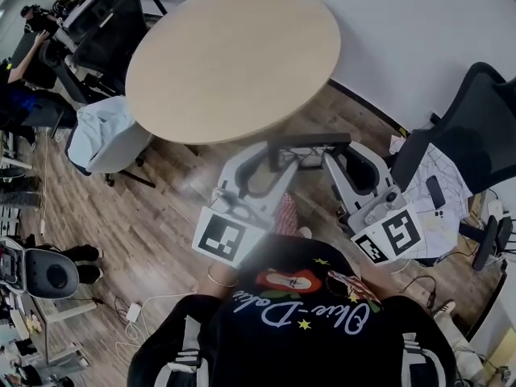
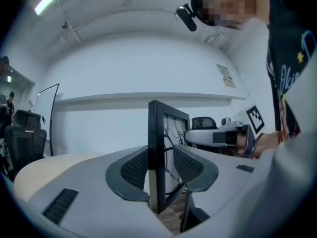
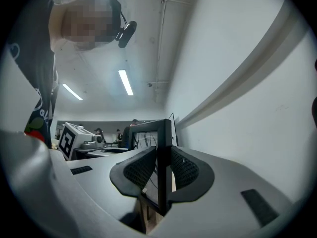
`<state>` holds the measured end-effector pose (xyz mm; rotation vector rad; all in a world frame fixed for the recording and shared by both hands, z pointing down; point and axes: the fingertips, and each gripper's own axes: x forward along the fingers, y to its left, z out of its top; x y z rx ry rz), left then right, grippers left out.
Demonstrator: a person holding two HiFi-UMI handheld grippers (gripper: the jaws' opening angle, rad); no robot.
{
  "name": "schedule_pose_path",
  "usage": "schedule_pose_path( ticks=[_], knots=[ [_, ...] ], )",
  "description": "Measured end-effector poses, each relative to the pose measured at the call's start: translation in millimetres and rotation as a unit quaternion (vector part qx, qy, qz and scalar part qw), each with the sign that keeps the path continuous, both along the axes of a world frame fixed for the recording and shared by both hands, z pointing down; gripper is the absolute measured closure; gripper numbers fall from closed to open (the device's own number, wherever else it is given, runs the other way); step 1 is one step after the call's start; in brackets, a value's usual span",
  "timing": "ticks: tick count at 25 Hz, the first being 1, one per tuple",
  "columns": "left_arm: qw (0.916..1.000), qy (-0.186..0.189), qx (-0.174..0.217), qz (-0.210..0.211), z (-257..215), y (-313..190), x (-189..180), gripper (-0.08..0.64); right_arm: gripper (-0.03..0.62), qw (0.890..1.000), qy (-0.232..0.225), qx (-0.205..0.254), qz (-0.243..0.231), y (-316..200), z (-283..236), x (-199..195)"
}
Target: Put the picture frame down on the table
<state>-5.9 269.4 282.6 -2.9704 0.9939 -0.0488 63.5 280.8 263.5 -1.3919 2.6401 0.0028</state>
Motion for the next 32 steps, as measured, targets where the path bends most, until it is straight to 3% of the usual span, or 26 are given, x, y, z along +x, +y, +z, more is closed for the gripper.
schedule_pose_path(
  ticks=[8, 21, 32],
  knots=[
    [0.9999, 0.007, 0.012, -0.006, -1.8, -14.5, -4.3, 0.411, 0.526, 1.0, 0.006, 0.009, -0.006, -15.2, -2.3, -4.4],
    [0.9997, 0.02, -0.003, -0.016, 9.1, -49.4, -13.0, 0.408, 0.526, 1.0, 0.022, -0.007, -0.016, -51.1, 6.9, -13.8],
    [0.9999, 0.014, -0.004, -0.008, 14.3, -89.3, 10.8, 0.41, 0.526, 1.0, 0.015, -0.012, -0.008, -90.7, 13.3, 10.1]
  ],
)
